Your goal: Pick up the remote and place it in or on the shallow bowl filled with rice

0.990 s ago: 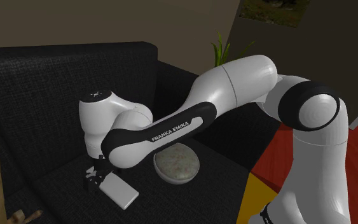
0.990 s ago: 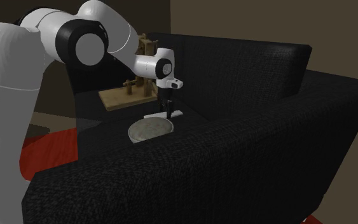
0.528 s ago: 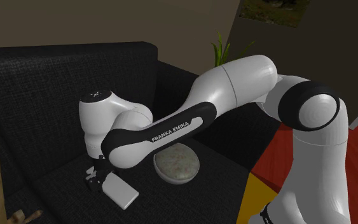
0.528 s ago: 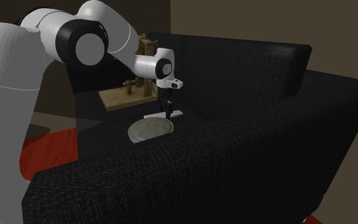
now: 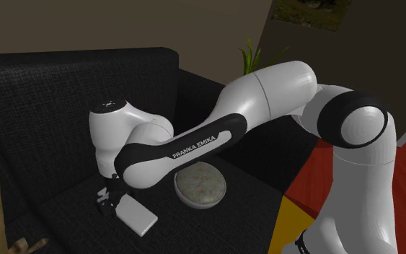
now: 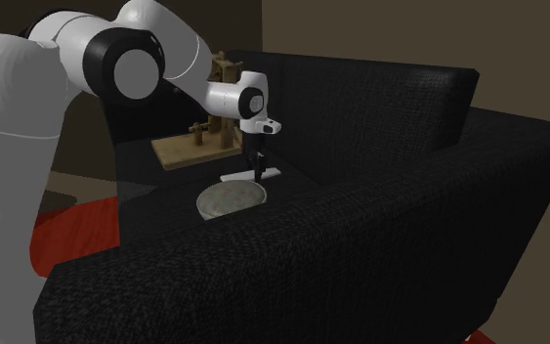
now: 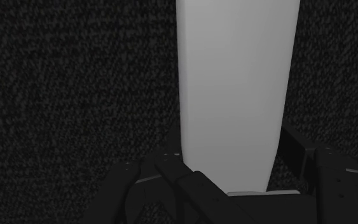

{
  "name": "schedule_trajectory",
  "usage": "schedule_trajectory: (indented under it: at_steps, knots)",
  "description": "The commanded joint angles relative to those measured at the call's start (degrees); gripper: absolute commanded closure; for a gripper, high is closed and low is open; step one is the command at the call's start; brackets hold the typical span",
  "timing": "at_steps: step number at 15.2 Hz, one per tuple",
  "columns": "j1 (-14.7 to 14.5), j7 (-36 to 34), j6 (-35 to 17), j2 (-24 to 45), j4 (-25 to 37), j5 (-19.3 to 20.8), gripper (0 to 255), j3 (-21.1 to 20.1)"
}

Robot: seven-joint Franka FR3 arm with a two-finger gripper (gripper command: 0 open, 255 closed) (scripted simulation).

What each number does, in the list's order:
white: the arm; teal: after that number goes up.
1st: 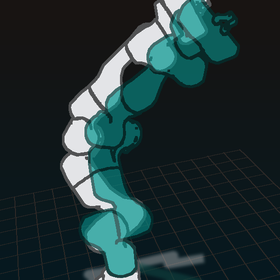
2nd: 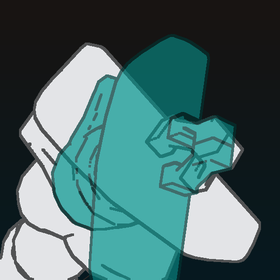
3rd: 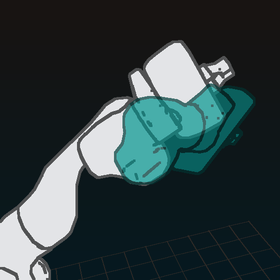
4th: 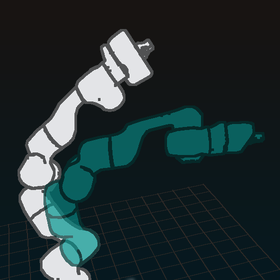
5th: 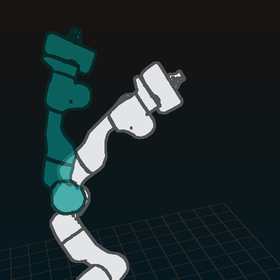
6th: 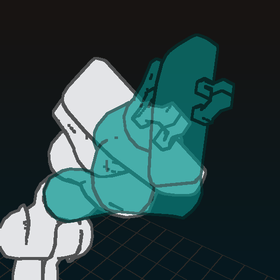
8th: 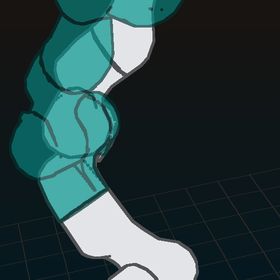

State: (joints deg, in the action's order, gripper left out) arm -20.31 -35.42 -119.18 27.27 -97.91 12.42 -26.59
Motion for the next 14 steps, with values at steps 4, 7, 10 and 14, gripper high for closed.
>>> schedule_trajectory:
  at_steps: [4,7,10,14]
  knots:
    - [0.2,0.5,2.9,-1.5,1.5,-0.8,255,-0.5]
    - [0.4,0.8,4.8,-2.4,2.6,-1.4,255,-0.7]
    - [0.5,1.1,6.7,-3.3,3.8,-1.8,255,-1.0]
    - [0.5,1.4,9.4,-4.2,5.6,-2.4,255,-1.2]
